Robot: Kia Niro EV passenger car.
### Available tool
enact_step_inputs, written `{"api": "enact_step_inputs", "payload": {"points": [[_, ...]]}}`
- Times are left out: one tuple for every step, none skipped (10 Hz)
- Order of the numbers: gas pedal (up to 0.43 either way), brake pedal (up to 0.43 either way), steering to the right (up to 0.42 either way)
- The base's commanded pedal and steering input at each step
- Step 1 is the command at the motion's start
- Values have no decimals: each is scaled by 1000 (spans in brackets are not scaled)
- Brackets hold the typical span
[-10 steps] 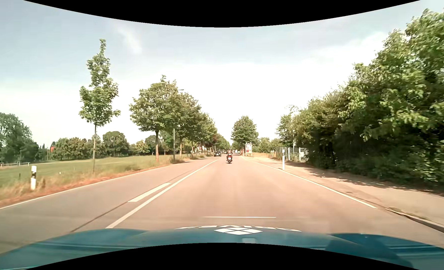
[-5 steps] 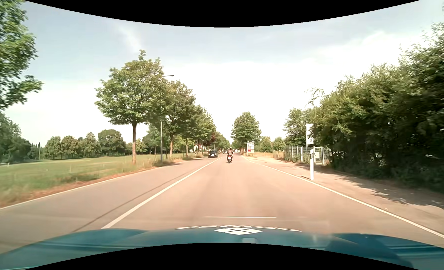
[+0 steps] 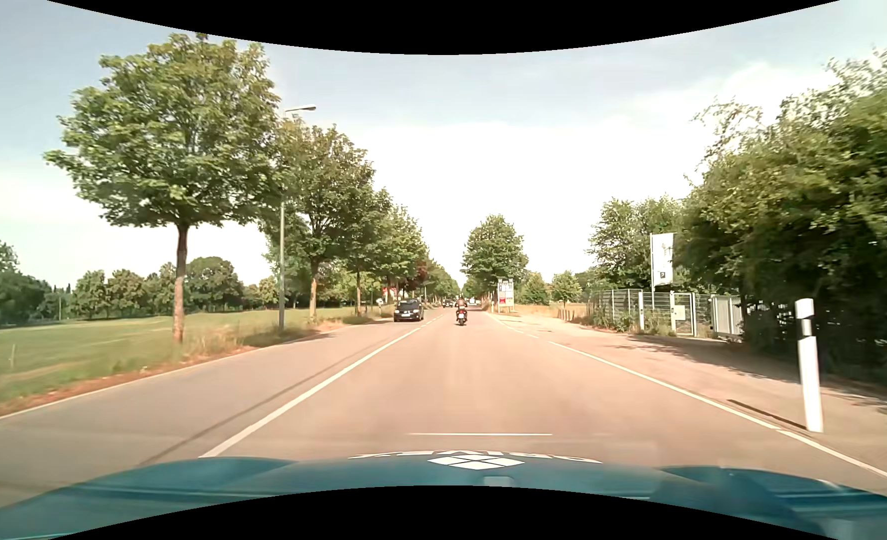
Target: Follow the waypoints while adhering to traffic rules and regulations
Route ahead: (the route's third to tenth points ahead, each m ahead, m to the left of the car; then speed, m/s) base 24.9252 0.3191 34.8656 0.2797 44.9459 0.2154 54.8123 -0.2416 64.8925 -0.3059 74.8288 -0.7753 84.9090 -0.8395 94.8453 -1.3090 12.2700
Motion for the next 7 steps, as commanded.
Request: {"api": "enact_step_inputs", "payload": {"points": [[39,0,-3],[39,0,-3],[39,0,-3],[39,0,-2],[39,0,-2],[47,0,-2],[47,0,-2]]}}
